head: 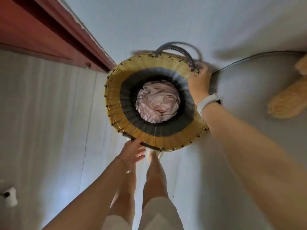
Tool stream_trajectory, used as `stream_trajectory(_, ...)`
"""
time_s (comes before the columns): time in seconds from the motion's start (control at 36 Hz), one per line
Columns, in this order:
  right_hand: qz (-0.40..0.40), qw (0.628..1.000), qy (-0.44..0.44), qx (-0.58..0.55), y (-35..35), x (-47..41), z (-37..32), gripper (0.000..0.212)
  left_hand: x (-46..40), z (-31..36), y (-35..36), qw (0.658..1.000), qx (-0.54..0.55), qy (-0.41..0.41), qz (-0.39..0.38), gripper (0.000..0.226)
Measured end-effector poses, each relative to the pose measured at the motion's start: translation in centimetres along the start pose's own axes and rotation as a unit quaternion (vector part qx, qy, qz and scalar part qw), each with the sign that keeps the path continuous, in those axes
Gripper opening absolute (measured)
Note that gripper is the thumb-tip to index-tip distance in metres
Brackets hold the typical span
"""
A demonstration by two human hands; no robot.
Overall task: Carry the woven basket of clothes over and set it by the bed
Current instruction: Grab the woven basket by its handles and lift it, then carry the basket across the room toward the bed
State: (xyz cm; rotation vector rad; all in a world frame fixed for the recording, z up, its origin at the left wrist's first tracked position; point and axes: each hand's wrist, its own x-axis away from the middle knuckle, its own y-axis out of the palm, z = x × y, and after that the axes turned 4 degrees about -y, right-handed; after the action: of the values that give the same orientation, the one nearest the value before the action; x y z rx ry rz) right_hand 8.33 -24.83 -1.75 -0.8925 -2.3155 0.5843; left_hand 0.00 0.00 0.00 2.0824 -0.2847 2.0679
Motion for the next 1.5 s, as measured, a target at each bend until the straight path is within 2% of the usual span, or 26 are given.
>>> stream_trajectory(0.06,-0.002,0.999,-0.02,0.042,0.5,-1.4,-1.0,0.045,-1.0,0.5,0.9,1.0,0.012,0.019,-0.006,0.036)
stream_trajectory(0.11,-0.026,0.994,-0.055,0.092,1.0,-2.5,-1.7,0.041,-1.4,0.8,1.8,0.998,0.061,0.019,0.019,0.011)
stream_trajectory(0.25,-0.115,0.964,-0.139,0.195,1.6,-3.1,-1.5,0.035,-2.5,0.8,2.2,0.972,0.23,0.002,0.041,0.018)
stream_trajectory(0.33,-0.225,0.927,-0.168,0.247,1.3,-3.1,-2.0,0.034,-2.1,0.4,2.2,0.967,0.248,0.005,0.059,0.02)
stream_trajectory(0.39,-0.262,0.911,-0.181,0.263,1.0,-2.6,-2.6,0.03,-1.9,0.0,1.9,0.966,0.238,0.013,0.102,0.02)
stream_trajectory(0.47,-0.268,0.913,-0.187,0.243,0.3,-1.5,-2.9,0.013,-0.9,-0.4,1.1,0.962,0.165,0.069,0.207,0.022)
stream_trajectory(0.58,-0.256,0.925,-0.191,0.206,-1.7,1.1,-3.6,0.022,1.8,-1.2,-0.9,0.933,0.134,0.171,0.288,0.026)
stream_trajectory(0.69,-0.251,0.938,-0.178,0.163,-4.3,5.1,-4.5,0.031,5.5,-2.8,-3.4,0.883,0.104,0.262,0.375,0.029)
stream_trajectory(0.81,-0.225,0.956,-0.132,0.133,-5.9,10.1,-4.9,0.027,9.4,-4.8,-6.2,0.841,0.108,0.308,0.432,0.032)
stream_trajectory(0.89,-0.234,0.957,-0.129,0.112,-6.2,14.7,-5.0,0.027,11.7,-7.1,-8.0,0.824,0.125,0.313,0.455,0.033)
stream_trajectory(1.03,-0.268,0.946,-0.15,0.1,-5.5,21.8,-5.0,0.029,14.4,-12.3,-10.6,0.808,0.161,0.279,0.493,0.034)
stream_trajectory(1.19,-0.312,0.918,-0.226,0.095,-4.5,29.9,-6.1,0.037,16.9,-22.0,-13.7,0.781,0.213,0.253,0.531,0.033)
stream_trajectory(1.33,-0.352,0.872,-0.317,0.126,-3.6,37.3,-6.1,0.037,19.1,-32.5,-14.9,0.755,0.266,0.241,0.549,0.033)
stream_trajectory(1.5,-0.41,0.809,-0.395,0.145,-2.5,48.0,-4.6,0.039,20.2,-45.1,-14.3,0.726,0.365,0.185,0.554,0.036)
